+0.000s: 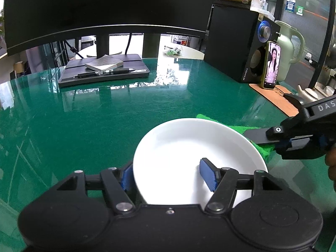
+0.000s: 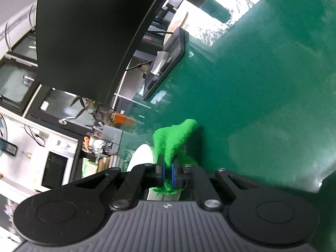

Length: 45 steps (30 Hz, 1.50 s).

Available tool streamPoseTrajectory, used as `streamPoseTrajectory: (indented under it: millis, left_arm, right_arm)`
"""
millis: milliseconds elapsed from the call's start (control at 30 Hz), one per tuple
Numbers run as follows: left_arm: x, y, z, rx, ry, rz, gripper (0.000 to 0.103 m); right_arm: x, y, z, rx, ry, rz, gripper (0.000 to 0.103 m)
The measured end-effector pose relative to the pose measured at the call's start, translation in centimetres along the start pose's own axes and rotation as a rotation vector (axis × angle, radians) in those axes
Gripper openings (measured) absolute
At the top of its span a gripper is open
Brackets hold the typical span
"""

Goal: Clean bowl
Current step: 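Hold the bowl with the left tool while the right tool wipes the cloth across its rim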

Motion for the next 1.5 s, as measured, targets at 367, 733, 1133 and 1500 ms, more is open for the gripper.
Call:
streamPoseTrajectory:
  millis: [367,733,1133,1500]
  left_arm:
    - [-0.2,0.1,0.0,0.004,0.001,-0.014,0.067]
    - [-1.0,0.0,-0.1,0.01,0.014,-0.024,0.068]
    - [-3.3,0.5,-0.2,0.015,0.085,-0.115,0.092]
    - [-4.2,0.4,0.1,-0.004,0.113,-0.104,0.067]
  right_arm:
    - [0.2,-1.2,-1.8,0.004,-0.008,-0.014,0.007]
    - [-0.3,-2.2,-2.9,0.039,-0.003,-0.053,0.007]
    - [-1.6,-0.7,1.1,0.027,0.026,-0.034,0.008]
    - [-0.8,-1.5,-1.9,0.048,0.018,-0.029,0.009]
Point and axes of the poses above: each gripper's, at about its wrist camera, not at the fingertips, and z roughly against the way its jaws point, x to its left, y to its underside, the point moved 7 cm from there along -z, roughly the way its jaws point, and after that the axes turned 8 degrees about -z, right-handed, at the moved point
